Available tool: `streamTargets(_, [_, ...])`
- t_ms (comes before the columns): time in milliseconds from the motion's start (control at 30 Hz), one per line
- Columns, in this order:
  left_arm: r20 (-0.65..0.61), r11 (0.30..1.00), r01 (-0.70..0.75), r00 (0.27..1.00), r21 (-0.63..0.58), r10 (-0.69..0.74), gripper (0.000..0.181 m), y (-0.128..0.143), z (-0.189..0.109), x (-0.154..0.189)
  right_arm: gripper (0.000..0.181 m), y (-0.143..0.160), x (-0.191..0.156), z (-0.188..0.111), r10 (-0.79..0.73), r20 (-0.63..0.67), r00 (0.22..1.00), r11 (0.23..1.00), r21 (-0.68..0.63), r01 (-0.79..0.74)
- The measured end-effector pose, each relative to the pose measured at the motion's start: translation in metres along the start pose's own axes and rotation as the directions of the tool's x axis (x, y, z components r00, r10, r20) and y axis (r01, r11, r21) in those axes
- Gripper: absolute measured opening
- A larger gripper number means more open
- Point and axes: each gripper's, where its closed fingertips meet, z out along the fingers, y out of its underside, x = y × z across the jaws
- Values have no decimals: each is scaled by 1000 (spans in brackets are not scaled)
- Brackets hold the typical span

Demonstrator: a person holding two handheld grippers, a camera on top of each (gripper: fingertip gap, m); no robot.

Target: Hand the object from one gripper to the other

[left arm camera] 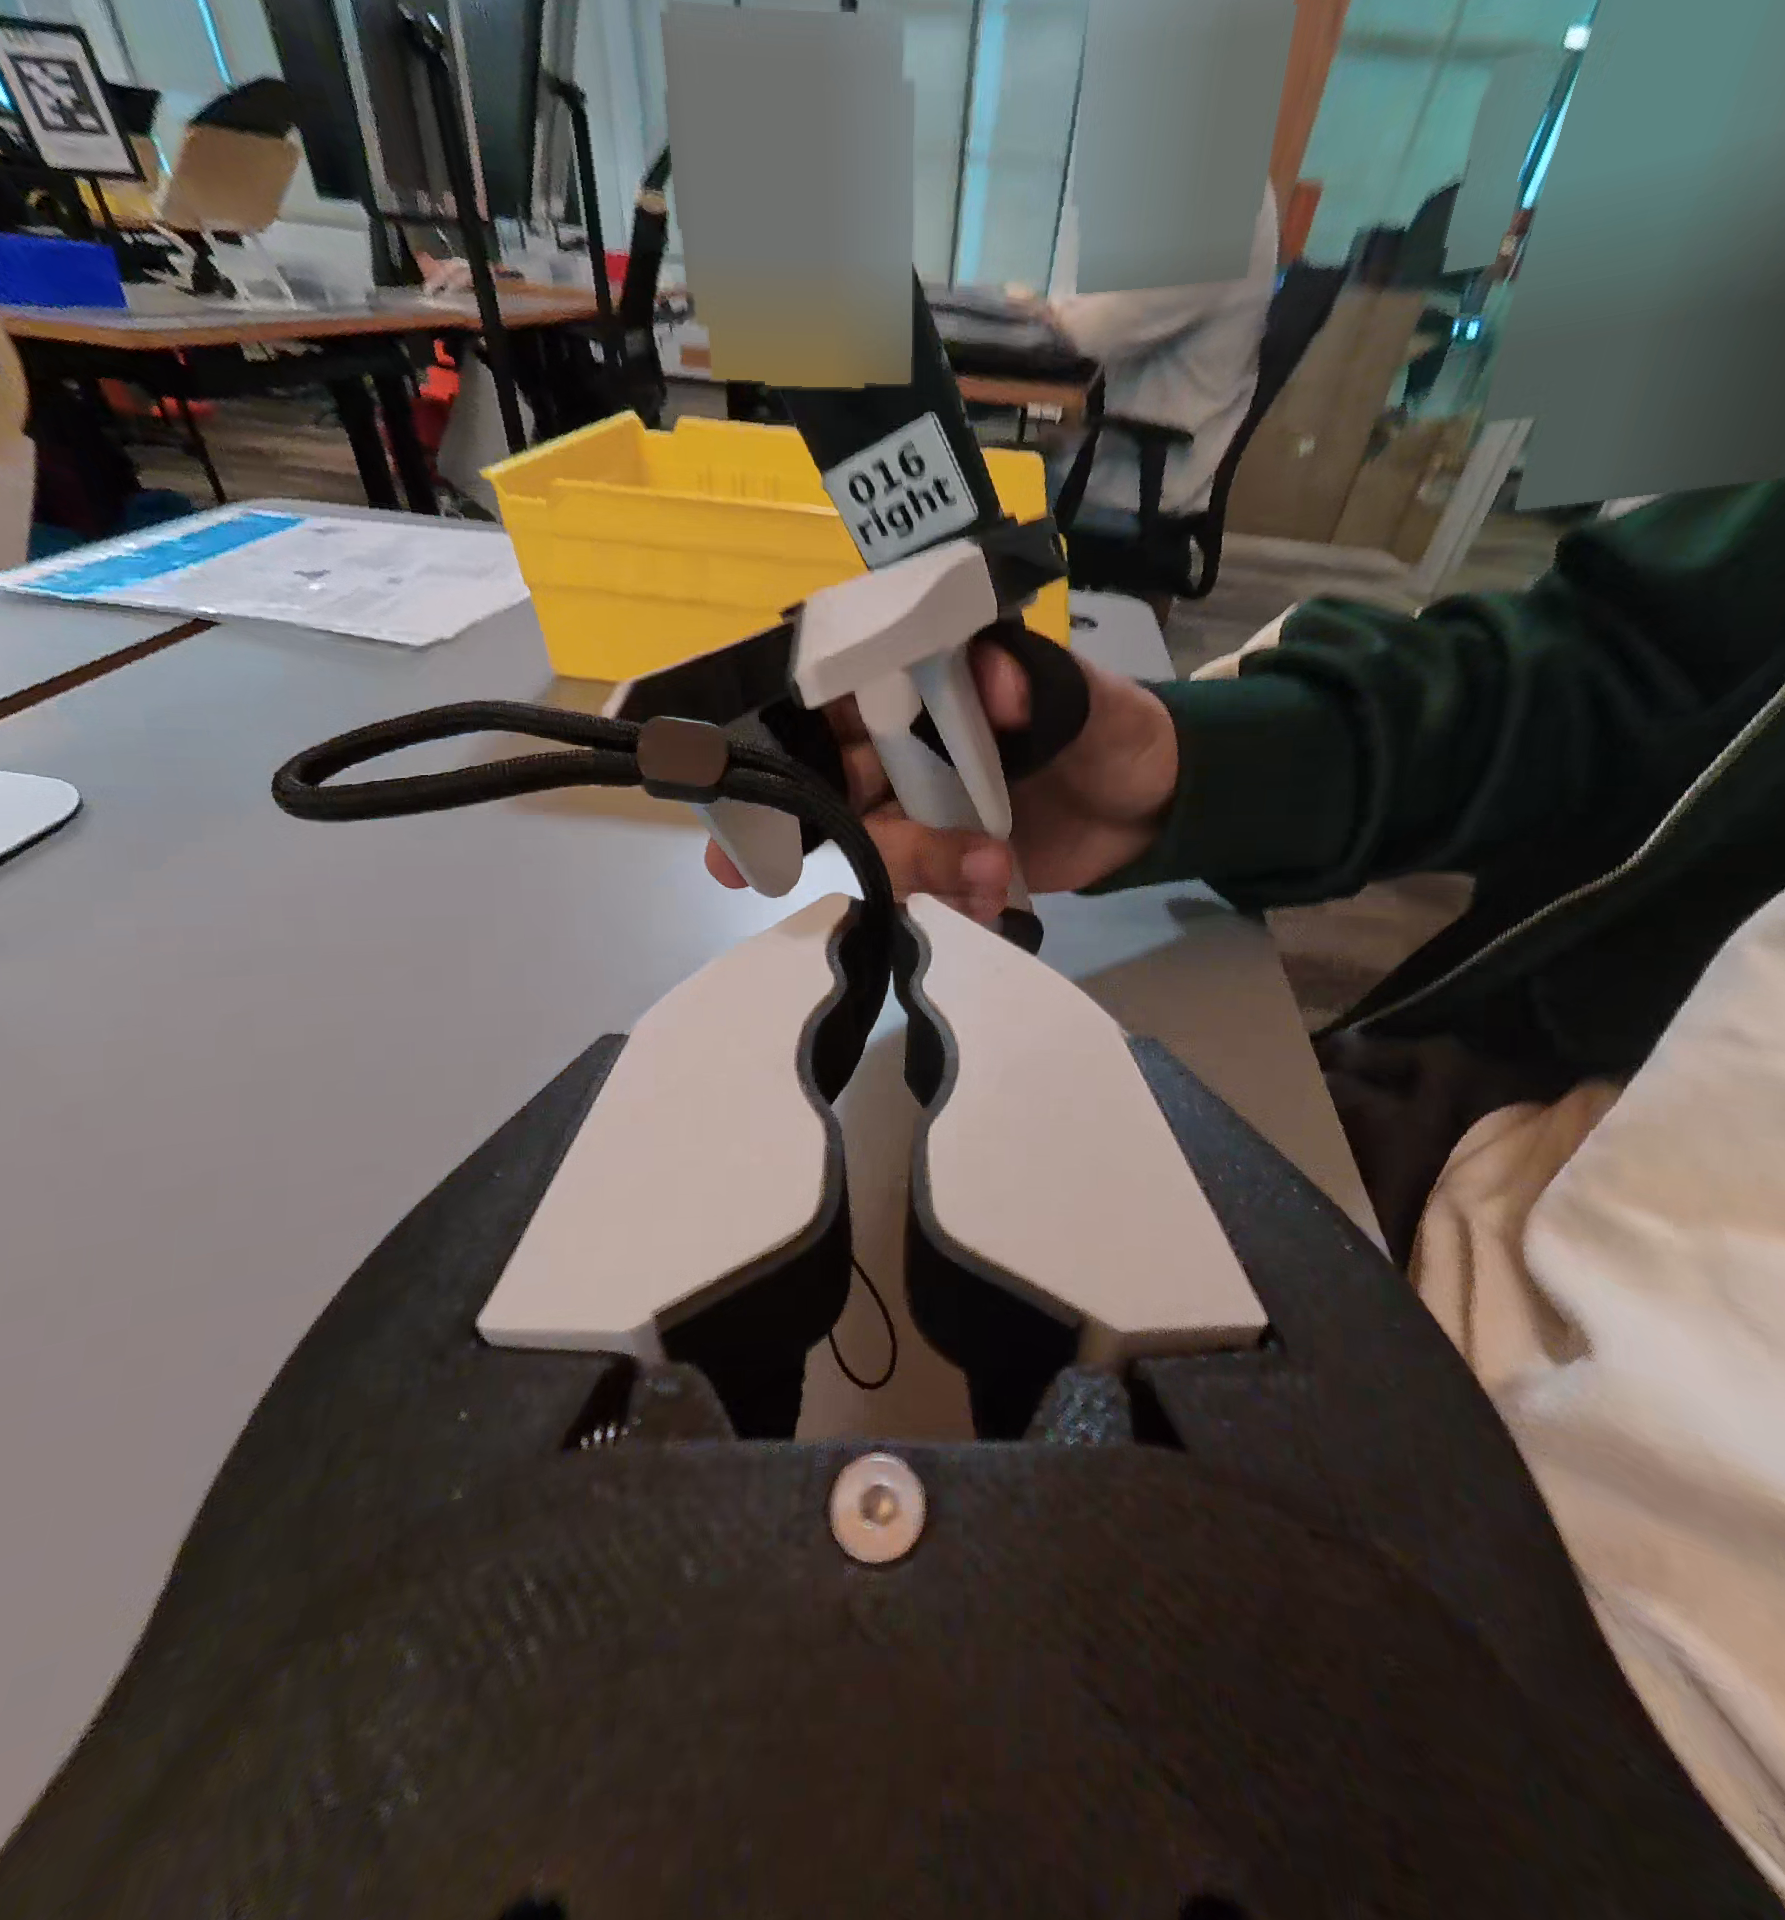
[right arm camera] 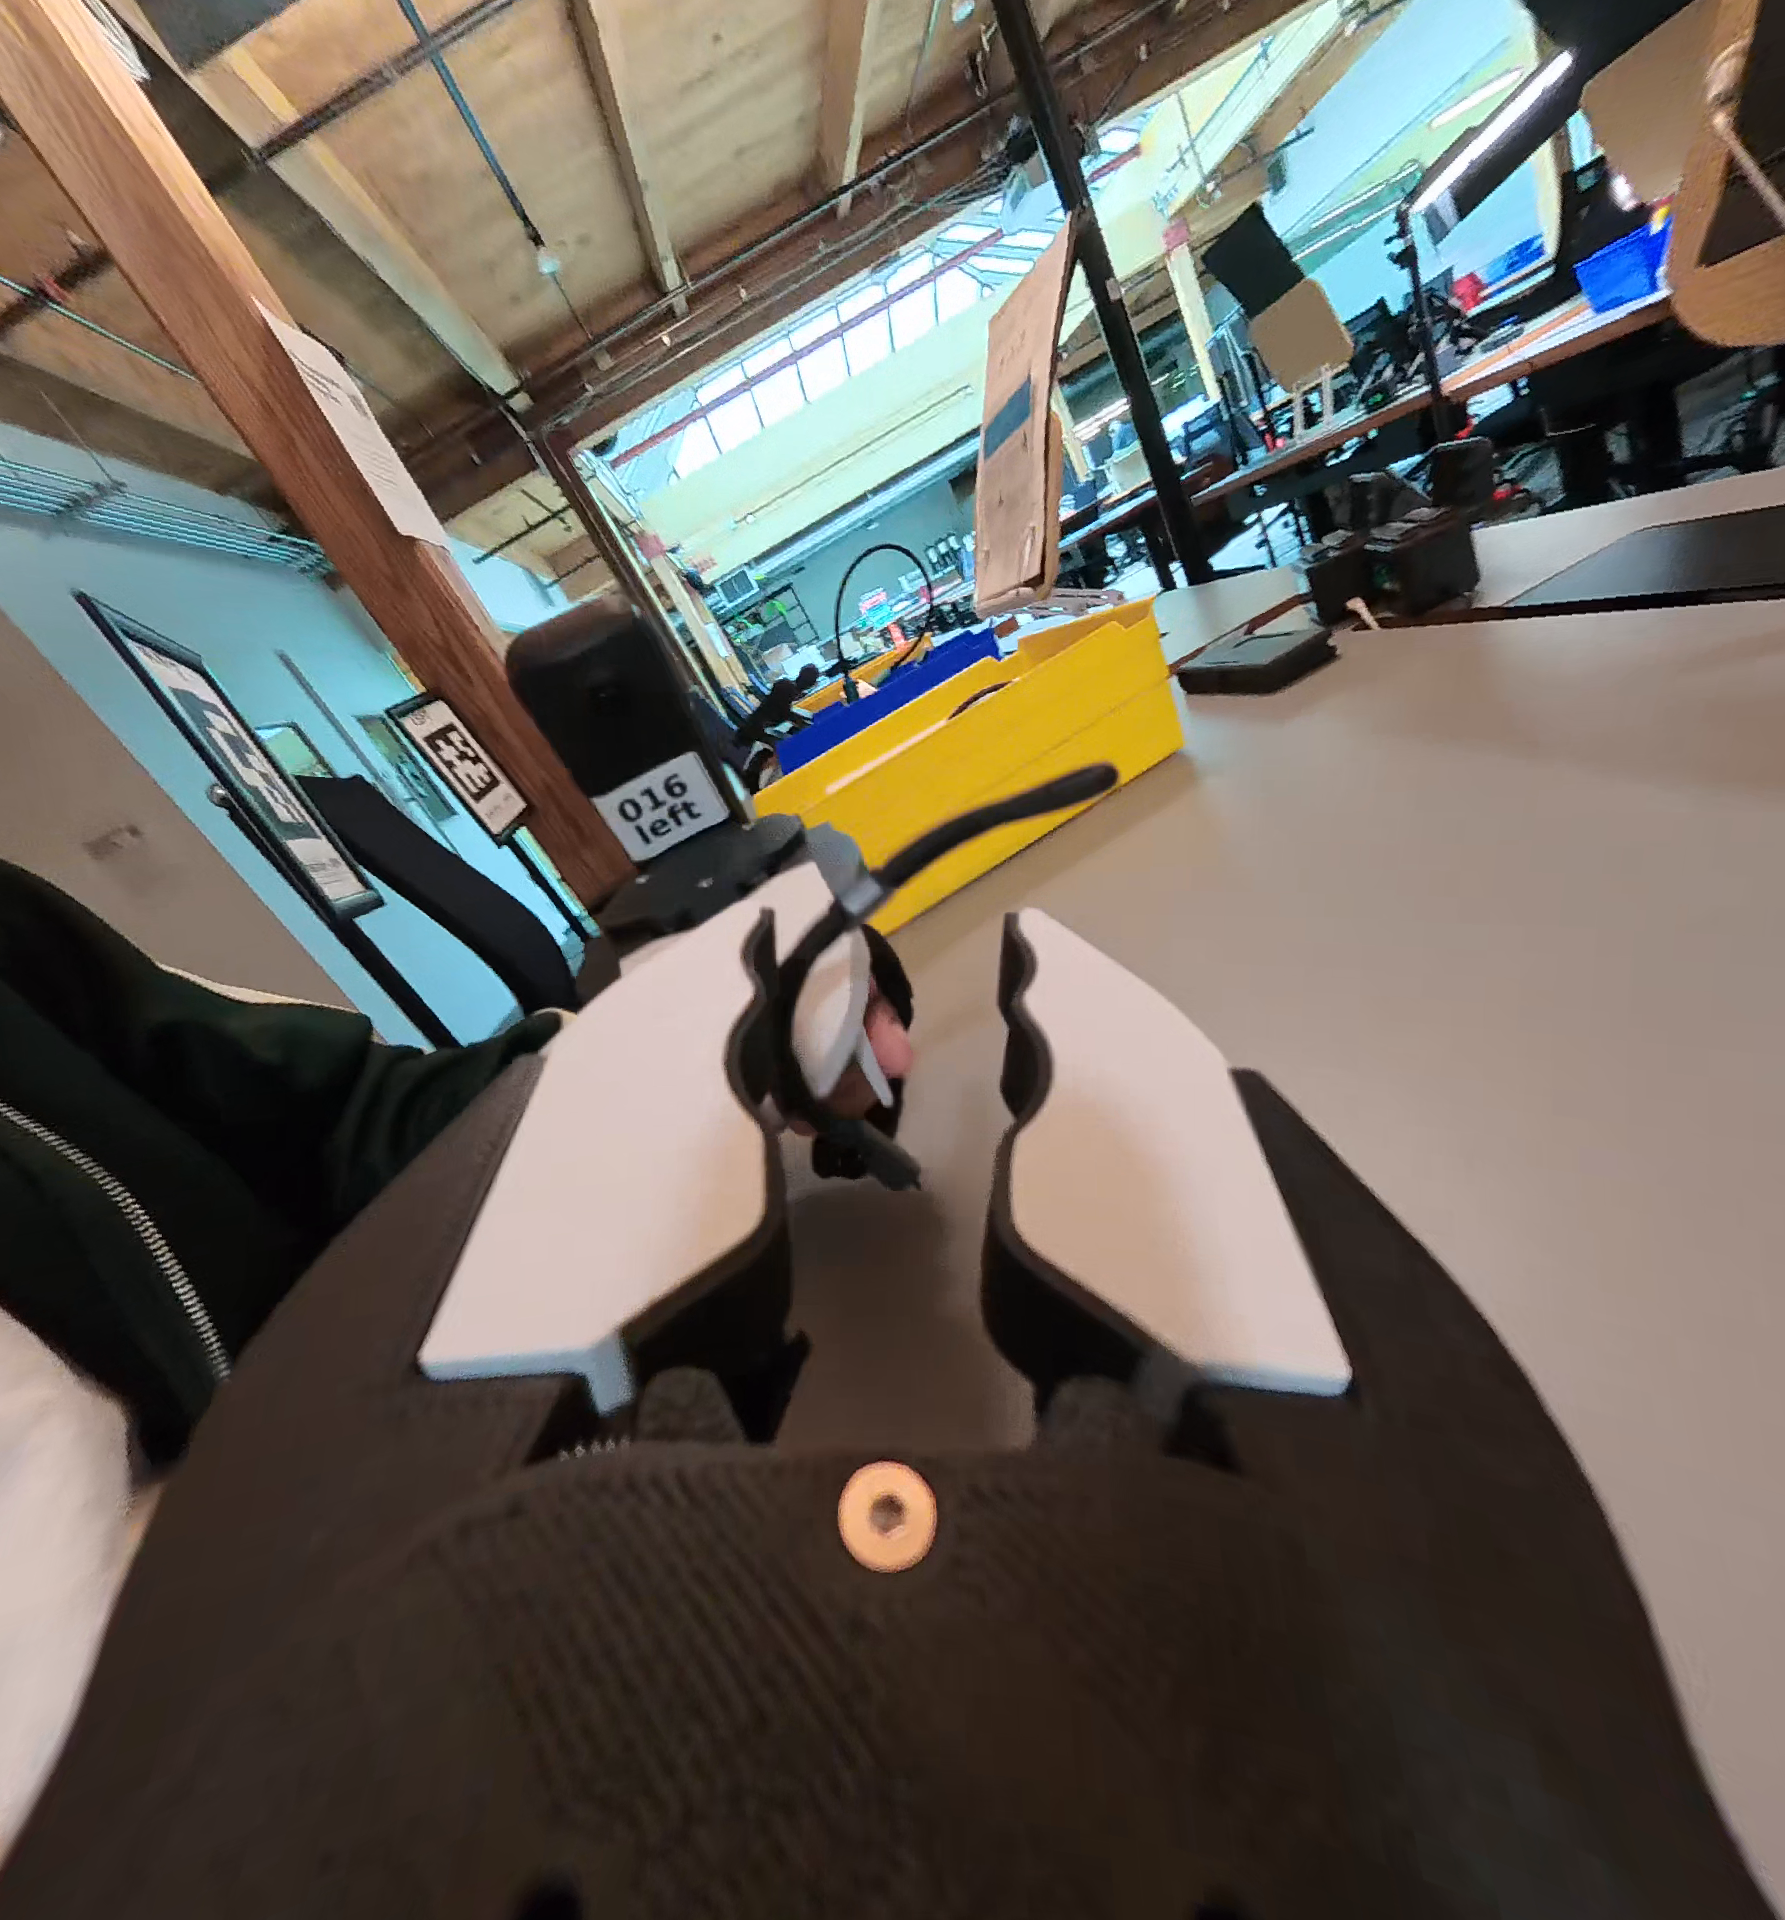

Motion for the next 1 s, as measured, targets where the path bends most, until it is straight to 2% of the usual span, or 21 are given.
streamTargets(167, [10,996,-55,998,-72,56,4,10,6,3,22,12,-3,2,77,35,996,994,-80,-74])
streamTargets(367, [30,984,-109,993,-139,114,5,19,8,2,15,17,-2,3,166,49,985,982,-104,-160])
streamTargets(567, [41,982,-104,993,-157,112,5,23,10,0,5,16,-4,4,141,47,989,985,-105,-136])
streamTargets(633, [43,985,-91,994,-149,99,7,23,10,-1,5,14,-5,3,124,49,991,988,-96,-119])
streamTargets(867, [32,999,-8,999,-49,9,37,11,8,-2,5,7,-10,3,63,64,996,996,-64,-59])
streamTargets(1000, [-19,994,93,996,65,-92,31,-8,-1,-2,5,6,-18,4,26,96,995,998,-61,-21])
